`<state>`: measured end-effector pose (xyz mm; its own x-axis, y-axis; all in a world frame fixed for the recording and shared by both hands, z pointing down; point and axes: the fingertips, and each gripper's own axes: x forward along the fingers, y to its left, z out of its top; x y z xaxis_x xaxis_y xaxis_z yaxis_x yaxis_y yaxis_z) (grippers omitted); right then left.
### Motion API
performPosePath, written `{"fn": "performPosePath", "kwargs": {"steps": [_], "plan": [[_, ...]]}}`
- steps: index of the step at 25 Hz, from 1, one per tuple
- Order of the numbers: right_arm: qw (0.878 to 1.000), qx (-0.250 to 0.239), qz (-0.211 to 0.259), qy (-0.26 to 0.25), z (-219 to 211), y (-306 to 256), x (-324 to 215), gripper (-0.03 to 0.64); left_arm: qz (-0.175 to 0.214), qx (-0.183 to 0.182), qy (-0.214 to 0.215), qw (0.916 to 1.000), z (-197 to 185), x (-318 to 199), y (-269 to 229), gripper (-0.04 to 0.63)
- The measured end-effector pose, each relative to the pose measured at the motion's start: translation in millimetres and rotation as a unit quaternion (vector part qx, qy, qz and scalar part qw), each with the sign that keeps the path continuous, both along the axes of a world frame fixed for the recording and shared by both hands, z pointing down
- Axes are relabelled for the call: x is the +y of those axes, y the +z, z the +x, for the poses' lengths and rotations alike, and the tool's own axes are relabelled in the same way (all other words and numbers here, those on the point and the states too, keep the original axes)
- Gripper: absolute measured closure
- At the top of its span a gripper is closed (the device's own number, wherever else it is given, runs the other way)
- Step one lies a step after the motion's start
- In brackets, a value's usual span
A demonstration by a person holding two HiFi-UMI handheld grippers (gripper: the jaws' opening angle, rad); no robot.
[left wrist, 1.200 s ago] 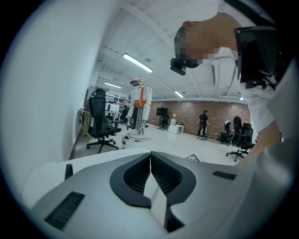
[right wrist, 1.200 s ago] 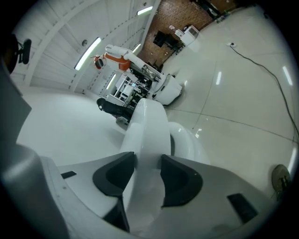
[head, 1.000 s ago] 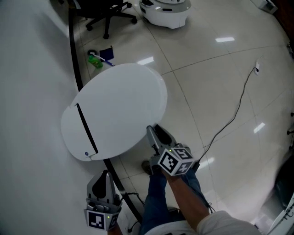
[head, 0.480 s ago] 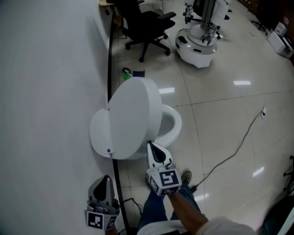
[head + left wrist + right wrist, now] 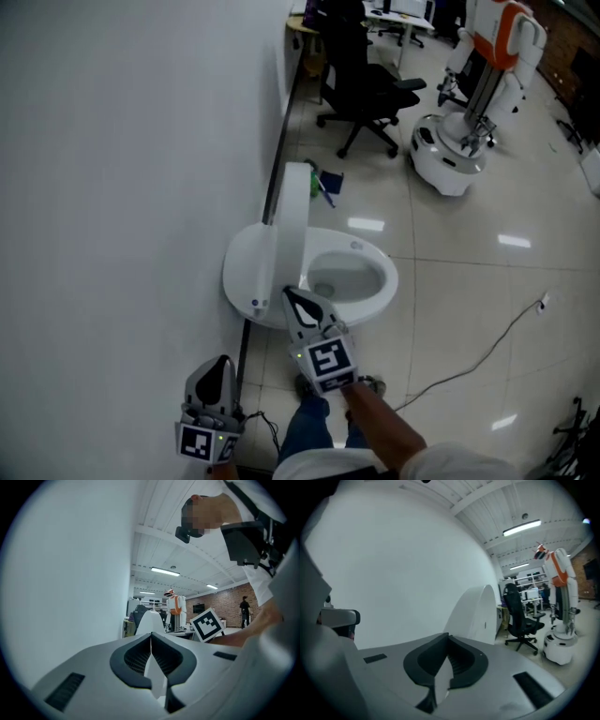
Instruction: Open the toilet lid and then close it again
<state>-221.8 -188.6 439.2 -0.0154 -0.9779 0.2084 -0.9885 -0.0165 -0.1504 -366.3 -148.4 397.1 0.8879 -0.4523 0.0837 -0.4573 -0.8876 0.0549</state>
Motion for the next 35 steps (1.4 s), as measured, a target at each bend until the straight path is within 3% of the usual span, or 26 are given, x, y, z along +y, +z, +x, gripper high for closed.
{"fn": "performPosePath", "kwargs": {"steps": [4, 9, 13, 18, 22, 26, 29, 35], "plan": [[0.995, 0.022, 0.002, -0.097, -42, -12, -38, 0.616, 0.009, 0.009, -0.036, 0.9993, -27, -8, -9, 0.592], [0.971, 0.115, 0.042, -0.205, -93, -41, -82, 0.616, 0.015, 0.023, -0.076, 0.9967, -60, -7, -22, 0.592], [0.957, 0.100, 0.044, -0.267, -119, -56, -106, 0.616, 0.012, 0.030, -0.101, 0.9944, -80, -4, -26, 0.592], [0.939, 0.108, 0.009, -0.328, -159, -42, -125, 0.616, 0.008, 0.043, -0.125, 0.9912, -98, 1, -29, 0.592], [0.930, 0.109, -0.007, -0.351, -181, -31, -138, 0.616, 0.020, 0.049, -0.123, 0.9910, -100, 5, -34, 0.592], [0.929, 0.122, -0.021, -0.349, -185, -25, -141, 0.616, 0.023, 0.051, -0.122, 0.9910, -103, 7, -40, 0.592], [0.930, 0.103, -0.033, -0.352, -182, -33, -133, 0.616, 0.016, 0.046, -0.112, 0.9926, -102, 8, -43, 0.592], [0.925, 0.103, 0.018, -0.364, -140, -107, -80, 0.616, 0.027, 0.042, -0.073, 0.9961, -75, -2, -67, 0.592]]}}
